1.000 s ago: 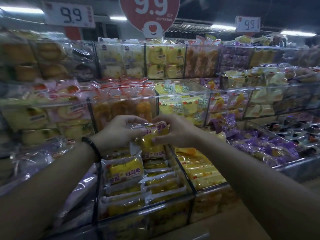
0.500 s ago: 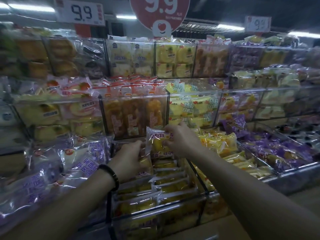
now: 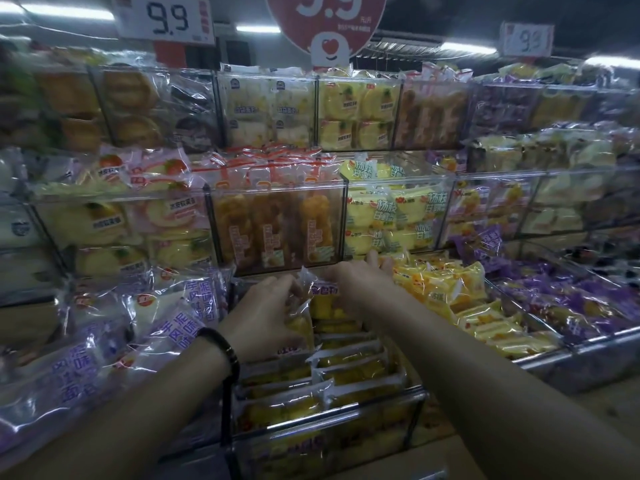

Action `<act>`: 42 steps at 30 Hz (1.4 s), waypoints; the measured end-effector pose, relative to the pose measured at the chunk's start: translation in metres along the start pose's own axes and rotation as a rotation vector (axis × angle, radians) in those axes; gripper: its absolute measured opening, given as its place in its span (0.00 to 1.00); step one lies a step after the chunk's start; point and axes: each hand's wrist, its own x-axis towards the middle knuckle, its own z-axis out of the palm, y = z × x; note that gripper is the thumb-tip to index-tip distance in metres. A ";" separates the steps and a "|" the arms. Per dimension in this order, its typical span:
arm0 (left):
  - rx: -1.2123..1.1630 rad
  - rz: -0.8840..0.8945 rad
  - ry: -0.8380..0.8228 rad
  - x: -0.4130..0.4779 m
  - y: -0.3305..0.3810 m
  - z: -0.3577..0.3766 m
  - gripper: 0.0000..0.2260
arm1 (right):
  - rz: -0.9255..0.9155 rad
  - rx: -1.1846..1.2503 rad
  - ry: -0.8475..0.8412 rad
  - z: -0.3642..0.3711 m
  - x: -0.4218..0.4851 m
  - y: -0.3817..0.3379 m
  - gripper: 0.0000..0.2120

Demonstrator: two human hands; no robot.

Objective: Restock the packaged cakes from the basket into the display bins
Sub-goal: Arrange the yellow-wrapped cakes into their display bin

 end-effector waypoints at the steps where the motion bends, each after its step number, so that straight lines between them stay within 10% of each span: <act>1: -0.001 0.005 -0.004 0.001 -0.001 0.000 0.30 | -0.014 -0.018 0.001 0.001 0.000 0.000 0.26; 10: 0.004 -0.063 -0.152 0.006 0.005 -0.001 0.33 | -0.125 0.012 -0.185 -0.003 -0.003 0.021 0.25; 18: 0.007 -0.115 -0.214 0.011 0.006 -0.008 0.25 | -0.137 0.075 -0.023 0.000 -0.006 0.027 0.15; 24: -0.183 -0.157 -0.027 0.024 0.013 -0.016 0.21 | -0.133 0.576 0.179 -0.012 -0.006 0.030 0.08; 32: -0.326 -0.082 0.163 0.050 0.017 -0.022 0.15 | 0.013 1.125 0.001 -0.025 -0.022 0.031 0.13; 37: -0.225 0.048 0.141 0.057 0.025 -0.037 0.13 | -0.006 0.778 0.398 -0.028 -0.015 0.044 0.49; 42: -0.041 0.058 0.001 0.058 0.026 -0.035 0.18 | -0.160 0.510 0.371 -0.025 -0.010 0.041 0.36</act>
